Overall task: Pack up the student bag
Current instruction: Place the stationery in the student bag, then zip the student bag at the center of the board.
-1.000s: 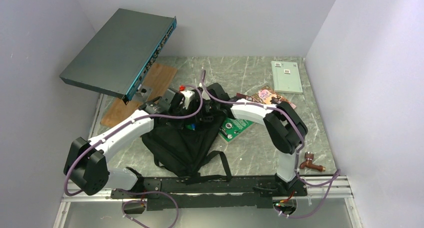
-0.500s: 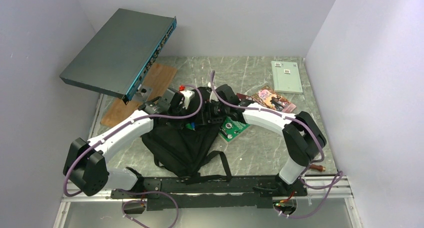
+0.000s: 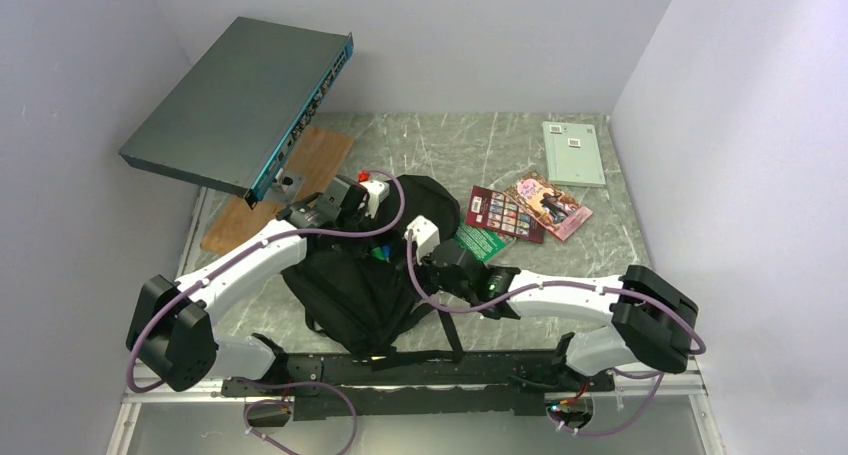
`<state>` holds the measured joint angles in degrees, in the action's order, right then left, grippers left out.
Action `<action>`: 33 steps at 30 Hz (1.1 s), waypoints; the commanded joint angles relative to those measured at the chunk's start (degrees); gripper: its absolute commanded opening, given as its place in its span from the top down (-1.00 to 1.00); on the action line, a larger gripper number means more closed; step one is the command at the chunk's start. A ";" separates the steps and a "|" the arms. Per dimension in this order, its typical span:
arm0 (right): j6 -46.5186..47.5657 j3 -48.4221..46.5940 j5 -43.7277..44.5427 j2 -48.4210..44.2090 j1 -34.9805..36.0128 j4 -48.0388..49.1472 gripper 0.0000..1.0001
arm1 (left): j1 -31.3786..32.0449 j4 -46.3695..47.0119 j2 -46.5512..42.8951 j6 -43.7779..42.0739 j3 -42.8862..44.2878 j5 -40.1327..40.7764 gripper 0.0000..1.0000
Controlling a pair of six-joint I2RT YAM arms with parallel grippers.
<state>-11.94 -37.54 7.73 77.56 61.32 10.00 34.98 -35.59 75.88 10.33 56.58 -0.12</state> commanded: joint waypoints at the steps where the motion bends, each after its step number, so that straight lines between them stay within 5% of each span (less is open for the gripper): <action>1: 11.35 0.49 10.86 1.21 -0.76 11.20 -0.37 | 0.26 1.86 -1.37 -0.05 1.95 -0.70 1.00; 12: 12.87 -3.94 10.07 7.63 -0.68 8.99 -0.19 | 0.26 1.93 -1.43 -0.06 1.76 -0.35 1.00; 29: 4.93 -3.15 8.58 9.41 -0.59 7.56 -0.24 | 0.26 2.26 -2.17 0.04 1.16 -0.01 1.00; 31: 4.08 -3.40 10.28 10.94 -0.59 6.77 -0.12 | 0.26 2.20 -2.03 -0.02 1.19 0.00 1.00; 33: 2.53 -3.07 11.45 11.12 -0.59 7.17 0.23 | 0.25 2.27 -1.96 0.08 1.17 -0.05 1.00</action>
<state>-6.68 -39.51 14.76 87.22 60.86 17.67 34.98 -35.51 75.88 10.37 56.58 -0.10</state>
